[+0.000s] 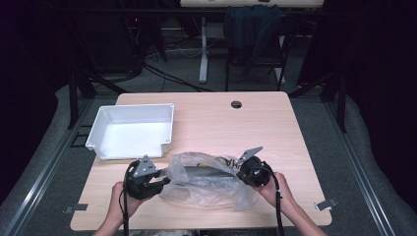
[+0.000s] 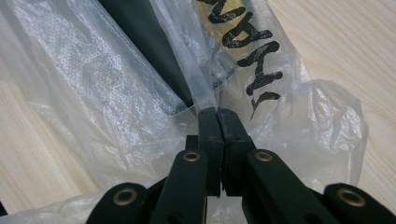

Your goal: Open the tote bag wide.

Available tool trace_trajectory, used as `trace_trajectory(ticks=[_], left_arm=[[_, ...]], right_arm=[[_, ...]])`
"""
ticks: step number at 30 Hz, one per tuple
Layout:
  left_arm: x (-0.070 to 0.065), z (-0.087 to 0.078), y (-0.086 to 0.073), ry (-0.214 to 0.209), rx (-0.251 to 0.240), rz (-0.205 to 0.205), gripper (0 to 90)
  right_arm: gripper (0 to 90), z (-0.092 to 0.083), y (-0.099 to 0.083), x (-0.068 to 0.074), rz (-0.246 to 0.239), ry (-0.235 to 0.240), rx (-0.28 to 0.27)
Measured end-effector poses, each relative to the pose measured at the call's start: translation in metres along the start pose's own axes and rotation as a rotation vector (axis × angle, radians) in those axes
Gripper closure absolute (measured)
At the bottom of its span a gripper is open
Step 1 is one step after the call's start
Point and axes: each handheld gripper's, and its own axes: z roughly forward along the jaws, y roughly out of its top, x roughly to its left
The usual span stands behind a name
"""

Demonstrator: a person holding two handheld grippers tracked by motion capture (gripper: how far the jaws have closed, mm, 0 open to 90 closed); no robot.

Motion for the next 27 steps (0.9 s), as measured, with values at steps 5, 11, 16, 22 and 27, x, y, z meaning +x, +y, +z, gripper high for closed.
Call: trace_trajectory(ticks=[5, 11, 16, 22, 27], left_arm=[[0.007, 0.018, -0.008, 0.03, 0.071, -0.012, 79.9], [0.023, 0.031, -0.016, 0.007, 0.127, -0.085, 83.0], [0.024, 0.042, -0.019, -0.026, 0.194, -0.078, 84.1], [0.024, 0.048, -0.02, -0.034, 0.228, -0.076, 84.9], [0.024, 0.047, -0.02, -0.032, 0.237, -0.054, 80.0]], right_arm=[[89.2, 0.003, 0.0, -0.002, -0.005, -0.01, 0.025], [89.3, 0.01, -0.002, -0.005, 0.0, -0.04, 0.048], [89.3, 0.018, -0.003, -0.01, 0.013, -0.053, 0.074], [89.3, 0.027, -0.002, -0.017, -0.002, -0.083, 0.118], [89.2, 0.031, -0.002, -0.021, 0.006, -0.08, 0.118]])
